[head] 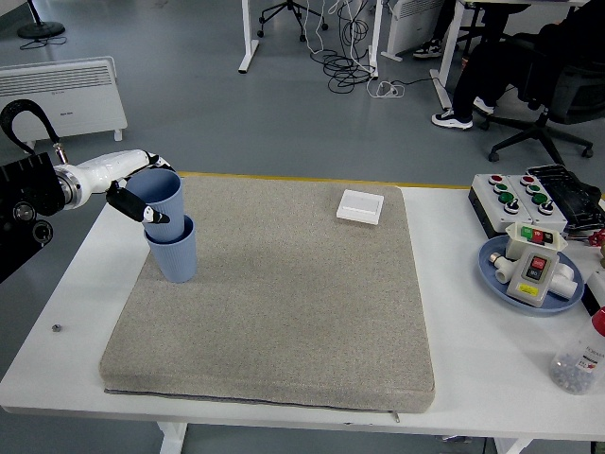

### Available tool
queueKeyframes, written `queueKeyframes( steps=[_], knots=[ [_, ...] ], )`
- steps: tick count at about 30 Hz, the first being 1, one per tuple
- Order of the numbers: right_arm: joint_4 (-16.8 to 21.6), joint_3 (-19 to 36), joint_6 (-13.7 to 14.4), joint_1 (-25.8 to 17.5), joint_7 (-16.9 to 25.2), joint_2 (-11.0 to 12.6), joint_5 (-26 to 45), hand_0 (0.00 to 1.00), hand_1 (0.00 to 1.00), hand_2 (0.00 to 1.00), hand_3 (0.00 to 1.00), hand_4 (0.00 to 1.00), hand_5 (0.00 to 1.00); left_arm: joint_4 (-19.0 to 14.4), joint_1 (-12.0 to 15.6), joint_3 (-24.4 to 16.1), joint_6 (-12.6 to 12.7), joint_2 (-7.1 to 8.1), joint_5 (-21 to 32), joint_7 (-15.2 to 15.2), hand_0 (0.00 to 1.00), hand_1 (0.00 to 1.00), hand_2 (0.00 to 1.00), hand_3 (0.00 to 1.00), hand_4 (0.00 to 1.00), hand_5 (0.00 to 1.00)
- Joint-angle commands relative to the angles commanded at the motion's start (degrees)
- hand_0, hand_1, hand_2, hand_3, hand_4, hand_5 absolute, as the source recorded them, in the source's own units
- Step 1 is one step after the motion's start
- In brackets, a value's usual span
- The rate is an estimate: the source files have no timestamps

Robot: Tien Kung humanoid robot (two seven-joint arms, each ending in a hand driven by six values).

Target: Push cup pick cup insert cup

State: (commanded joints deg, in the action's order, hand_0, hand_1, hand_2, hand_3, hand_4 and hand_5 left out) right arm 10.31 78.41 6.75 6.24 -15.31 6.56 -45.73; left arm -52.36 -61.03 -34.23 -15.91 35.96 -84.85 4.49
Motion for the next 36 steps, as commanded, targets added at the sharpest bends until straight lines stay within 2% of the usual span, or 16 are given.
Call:
queueKeyframes(
  steps=[3,4,9,10,15,16,21,22,32,35,36],
  knots=[
    [0.0,0.0,0.0,-0.1,0.0,0.0,0.0,0.750,0.611,0.586,0.582,0.108,0.570,0.2,0.2,-0.1,-0.3,-0.15,0.2,0.0,0.566,0.561,0.583,0.521,0.564,0.010],
    [0.0,0.0,0.0,-0.1,0.0,0.0,0.0,0.751,0.610,0.586,0.581,0.108,0.568,0.3,0.3,-0.1,-0.4,-0.19,0.3,0.0,0.596,0.665,0.771,0.851,0.759,0.197],
    [0.0,0.1,0.0,-0.3,0.0,0.0,-0.2,0.751,0.610,0.586,0.581,0.108,0.568,0.8,0.6,0.0,-0.4,-0.50,1.1,-1.1,0.596,0.665,0.771,0.851,0.759,0.197],
    [0.0,0.1,0.0,-0.3,0.0,0.0,-0.2,0.752,0.610,0.586,0.582,0.108,0.568,0.8,0.6,0.0,-0.4,-0.56,1.2,-1.3,0.719,0.803,0.975,0.989,0.953,0.474],
    [0.0,0.2,0.0,-0.5,0.0,-0.1,-0.4,0.752,0.610,0.586,0.582,0.108,0.568,1.0,0.8,-0.1,0.0,-0.79,2.1,-2.1,0.719,0.803,0.975,0.989,0.953,0.474],
    [0.0,0.3,0.0,-0.5,0.0,-0.1,-0.4,0.750,0.610,0.586,0.582,0.108,0.568,1.1,0.8,-0.1,0.0,-0.80,2.2,-2.1,0.817,0.889,0.998,0.998,0.998,0.539],
    [0.0,0.3,0.0,-0.5,0.0,-0.1,-0.5,0.750,0.610,0.586,0.582,0.108,0.568,1.3,1.0,-0.6,0.1,-0.84,3.0,-2.5,0.817,0.889,0.998,0.998,0.998,0.539],
    [0.0,0.3,0.0,-0.5,0.0,-0.1,-0.4,0.750,0.610,0.586,0.582,0.108,0.568,1.2,1.1,-0.7,0.1,-0.84,3.0,-2.5,0.871,0.928,0.998,0.998,0.998,0.577],
    [0.0,0.4,0.0,-0.2,0.1,-0.1,-0.5,0.750,0.610,0.589,0.582,0.108,0.570,0.7,1.4,-2.0,0.8,-0.58,2.4,-2.8,0.882,0.938,0.998,0.998,0.998,0.595],
    [0.0,0.5,0.0,-0.1,0.1,-0.1,-0.5,0.750,0.610,0.589,0.582,0.108,0.569,-0.1,1.9,-3.2,1.5,-0.30,1.9,-3.6,0.878,0.932,0.998,0.998,0.998,0.602],
    [0.0,0.5,0.0,-0.1,0.1,-0.1,-0.5,0.750,0.610,0.589,0.582,0.108,0.569,-0.7,2.3,-4.0,2.4,-0.14,1.6,-4.8,0.878,0.932,0.998,0.998,0.998,0.602]
  ],
)
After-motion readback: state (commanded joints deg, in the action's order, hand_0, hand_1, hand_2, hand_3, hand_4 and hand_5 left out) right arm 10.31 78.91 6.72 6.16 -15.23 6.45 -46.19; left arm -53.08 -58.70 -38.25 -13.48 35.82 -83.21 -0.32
